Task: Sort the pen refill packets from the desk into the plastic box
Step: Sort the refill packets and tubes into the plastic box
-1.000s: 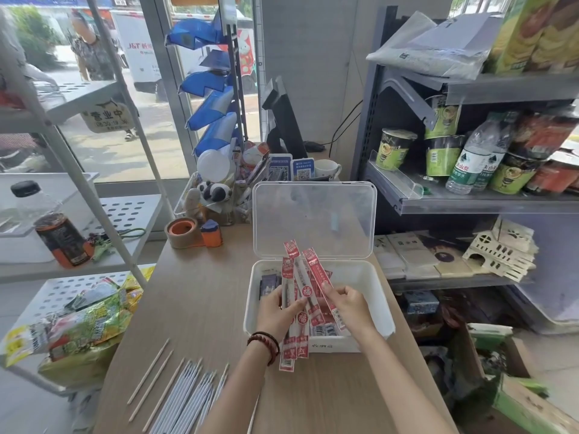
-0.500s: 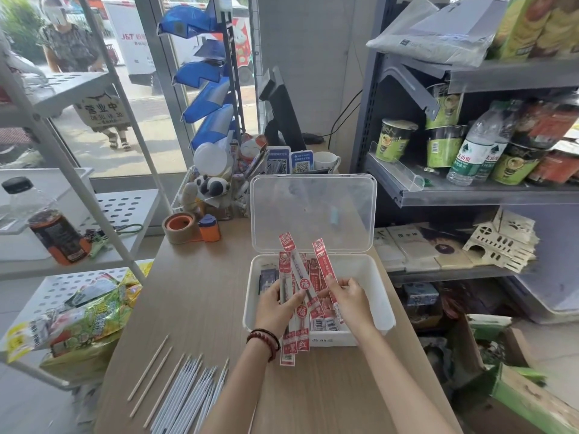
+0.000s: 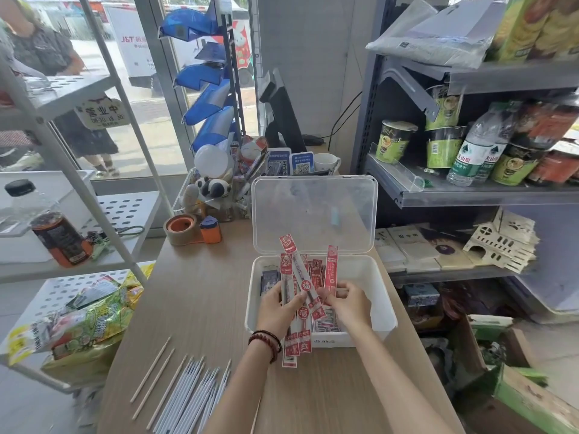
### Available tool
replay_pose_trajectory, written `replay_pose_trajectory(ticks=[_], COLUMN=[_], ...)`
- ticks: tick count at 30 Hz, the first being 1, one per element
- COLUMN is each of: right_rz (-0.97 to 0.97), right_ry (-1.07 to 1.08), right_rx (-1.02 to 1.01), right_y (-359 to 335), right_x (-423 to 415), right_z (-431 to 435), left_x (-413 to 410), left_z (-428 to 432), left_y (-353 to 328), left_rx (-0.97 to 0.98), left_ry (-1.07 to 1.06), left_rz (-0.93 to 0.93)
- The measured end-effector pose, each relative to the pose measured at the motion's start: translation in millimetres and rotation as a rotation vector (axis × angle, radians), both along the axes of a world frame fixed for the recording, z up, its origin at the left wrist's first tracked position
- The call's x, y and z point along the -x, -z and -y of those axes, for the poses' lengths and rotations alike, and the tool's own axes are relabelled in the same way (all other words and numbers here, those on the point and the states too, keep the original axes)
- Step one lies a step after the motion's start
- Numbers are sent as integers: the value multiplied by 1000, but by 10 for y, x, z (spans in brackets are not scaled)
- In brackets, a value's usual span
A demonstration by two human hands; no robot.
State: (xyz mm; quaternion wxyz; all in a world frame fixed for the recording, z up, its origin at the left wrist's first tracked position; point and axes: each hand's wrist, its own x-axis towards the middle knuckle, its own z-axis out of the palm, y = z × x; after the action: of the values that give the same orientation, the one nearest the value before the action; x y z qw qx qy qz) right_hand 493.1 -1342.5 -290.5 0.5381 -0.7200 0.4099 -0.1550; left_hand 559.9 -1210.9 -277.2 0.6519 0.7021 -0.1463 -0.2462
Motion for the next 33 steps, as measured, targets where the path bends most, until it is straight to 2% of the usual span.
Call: replay_pose_trajectory(ticks=[7, 13, 20, 25, 28, 33], right_rz=[-30, -66, 66, 205, 198, 168], right_ry=[-61, -85, -59, -213, -257, -181], right_rx=[192, 244, 145, 5, -4, 22], right_y=[53, 66, -63, -134, -112, -58], right_x=[-17, -29, 67, 163, 173, 130], right_z=[-75, -101, -47, -58, -74, -51], left_x=[-7, -8, 10, 2, -2, -17], left_z=[1, -2, -12, -12, -4, -9], left_y=[13, 7, -20, -31, -30, 31], left_rx=[-21, -56, -43, -67, -84, -48], left_ry=[2, -6, -2, 64, 100, 80], left_rz=[3, 34, 2, 20, 28, 2])
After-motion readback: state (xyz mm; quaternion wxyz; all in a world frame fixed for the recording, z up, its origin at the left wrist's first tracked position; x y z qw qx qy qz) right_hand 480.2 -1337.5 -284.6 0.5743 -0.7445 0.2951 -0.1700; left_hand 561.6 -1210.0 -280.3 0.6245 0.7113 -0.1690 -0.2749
